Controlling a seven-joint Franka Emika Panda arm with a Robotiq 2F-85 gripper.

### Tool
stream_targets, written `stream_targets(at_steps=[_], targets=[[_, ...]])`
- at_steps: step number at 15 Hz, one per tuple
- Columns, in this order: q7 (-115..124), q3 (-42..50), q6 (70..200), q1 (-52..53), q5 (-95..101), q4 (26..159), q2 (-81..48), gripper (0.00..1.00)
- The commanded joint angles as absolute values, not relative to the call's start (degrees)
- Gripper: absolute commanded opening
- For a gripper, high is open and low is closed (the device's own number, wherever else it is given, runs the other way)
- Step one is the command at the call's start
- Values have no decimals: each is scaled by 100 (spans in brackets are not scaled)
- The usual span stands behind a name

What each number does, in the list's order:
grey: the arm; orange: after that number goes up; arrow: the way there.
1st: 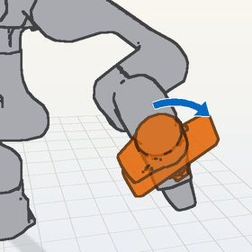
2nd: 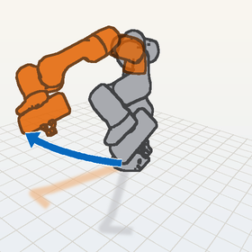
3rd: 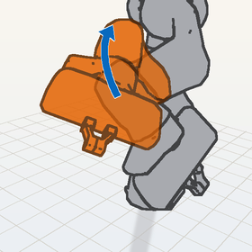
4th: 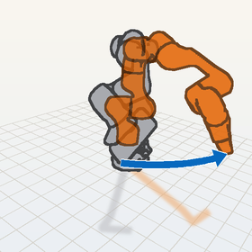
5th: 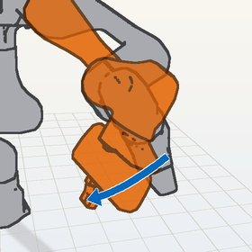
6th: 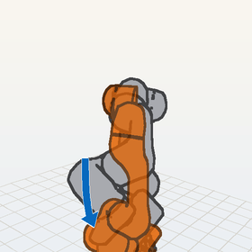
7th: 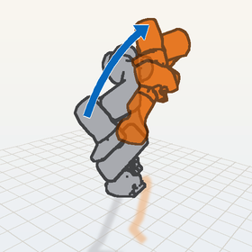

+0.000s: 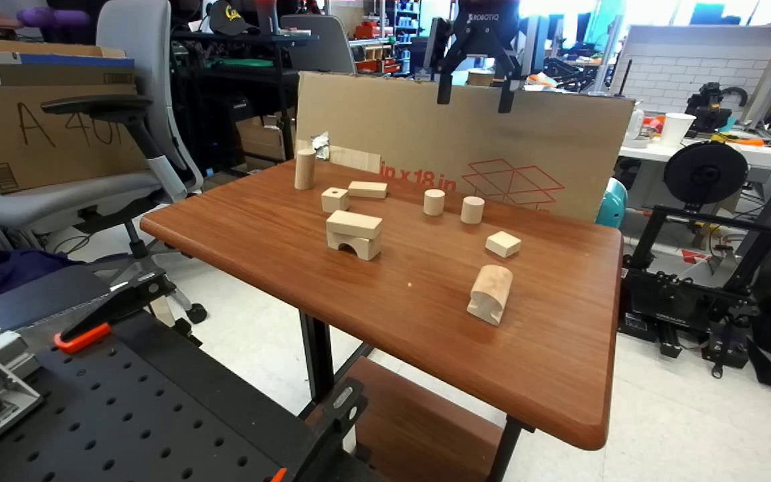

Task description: Remove the circular block from the square block and put it on the table

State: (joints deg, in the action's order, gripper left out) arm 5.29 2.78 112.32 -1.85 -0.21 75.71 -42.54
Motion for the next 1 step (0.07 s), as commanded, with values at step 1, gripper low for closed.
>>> stream_targets(at_steps=[1], targets=[[528, 272, 11224, -190, -17, 7556, -4300, 100]])
